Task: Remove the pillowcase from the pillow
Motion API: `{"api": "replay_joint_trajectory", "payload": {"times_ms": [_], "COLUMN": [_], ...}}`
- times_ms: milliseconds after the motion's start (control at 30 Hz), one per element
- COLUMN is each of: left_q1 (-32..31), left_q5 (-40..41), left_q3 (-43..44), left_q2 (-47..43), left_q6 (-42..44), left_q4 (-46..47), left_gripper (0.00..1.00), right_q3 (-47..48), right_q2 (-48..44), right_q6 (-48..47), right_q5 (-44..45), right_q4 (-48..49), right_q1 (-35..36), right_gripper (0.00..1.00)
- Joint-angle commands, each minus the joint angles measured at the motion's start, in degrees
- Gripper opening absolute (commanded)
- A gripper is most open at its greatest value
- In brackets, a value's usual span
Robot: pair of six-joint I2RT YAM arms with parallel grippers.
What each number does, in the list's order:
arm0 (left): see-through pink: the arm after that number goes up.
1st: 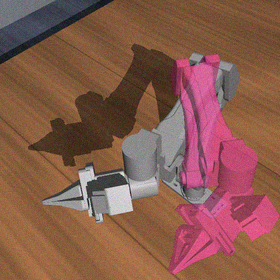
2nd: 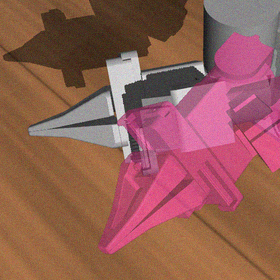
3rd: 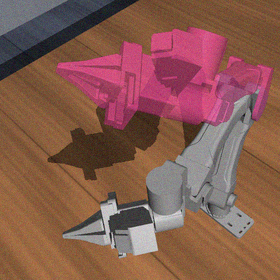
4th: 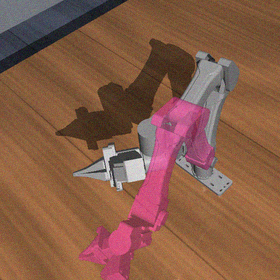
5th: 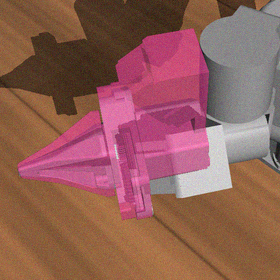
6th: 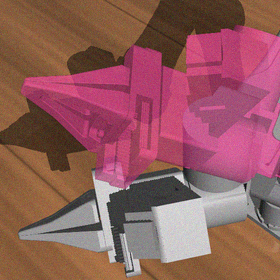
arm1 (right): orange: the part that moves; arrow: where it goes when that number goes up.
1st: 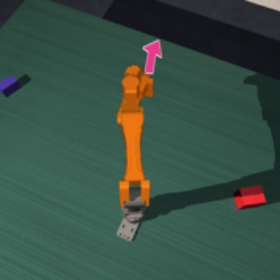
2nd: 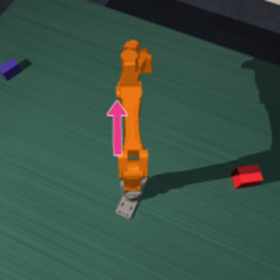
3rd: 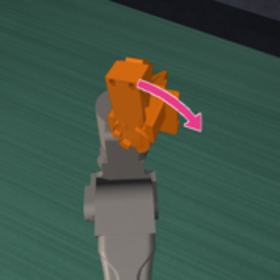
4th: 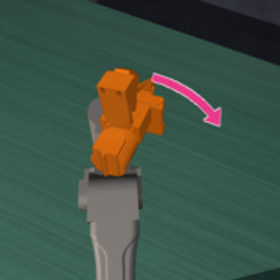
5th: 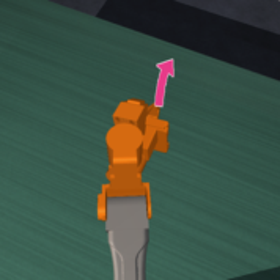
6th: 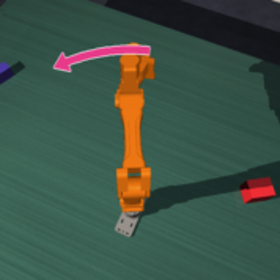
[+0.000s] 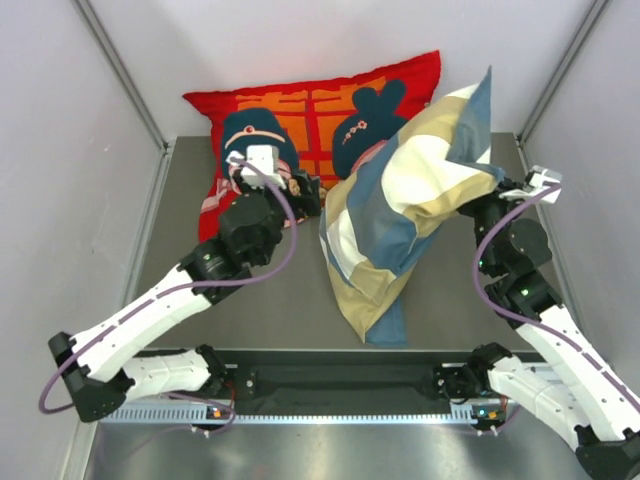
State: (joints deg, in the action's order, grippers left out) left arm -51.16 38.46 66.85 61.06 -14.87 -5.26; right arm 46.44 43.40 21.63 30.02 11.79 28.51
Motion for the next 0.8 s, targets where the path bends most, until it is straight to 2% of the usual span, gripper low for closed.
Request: {"api": "replay_joint_trajectory", "payload": {"times_ms": [0, 133, 200, 233, 267, 333, 367, 533, 767], "left_q1": [2.1, 9.39, 11.25, 11.34, 11.43, 11.43, 11.43, 11.52, 11.69], "left_q5": [-7.24, -20.51, -23.5, -24.12, -24.39, -25.44, -25.8, -28.43, -31.16], "left_q3": [-1.54, -6.09, -8.39, -9.27, -9.19, -7.71, -7.09, -6.9, -7.44], "left_q2": [3.78, 7.49, 7.59, 7.67, 7.93, 9.34, 9.95, 13.65, 16.55], "left_q6": [-5.15, -14.82, -16.77, -16.77, -16.33, -15.54, -15.1, -15.71, -17.03], "left_q4": [3.86, 4.19, 7.34, 8.06, 8.42, 7.64, 6.59, 7.8, 10.53], "left_gripper": [0.88, 0.86, 0.85, 0.85, 0.86, 0.86, 0.86, 0.86, 0.86], "right_q3": [-3.09, -6.7, -7.5, -7.85, -7.94, -7.07, -6.36, -0.56, 4.62], "right_q2": [-2.43, -4.2, -4.9, -5.25, -6.04, -6.66, -7.09, -9.11, -16.05], "right_q6": [-2.2, -4.05, -3.26, -2.82, -2.91, -3.43, -3.52, -6.94, -14.41], "right_q5": [1.26, 6.97, 10.4, 11.19, 12.51, 14.35, 17.06, 26.12, 27.82], "right_q4": [-6.78, -8.45, -11.07, -11.7, -11.79, -15.47, -16.44, -20.84, -20.84], "right_q1": [-1.0, -2.05, -2.58, -2.93, -3.02, -3.11, -3.11, -3.11, -3.11], "right_gripper": [0.0, 0.0, 0.12, 0.21, 0.47, 0.78, 0.98, 1.0, 1.0]}}
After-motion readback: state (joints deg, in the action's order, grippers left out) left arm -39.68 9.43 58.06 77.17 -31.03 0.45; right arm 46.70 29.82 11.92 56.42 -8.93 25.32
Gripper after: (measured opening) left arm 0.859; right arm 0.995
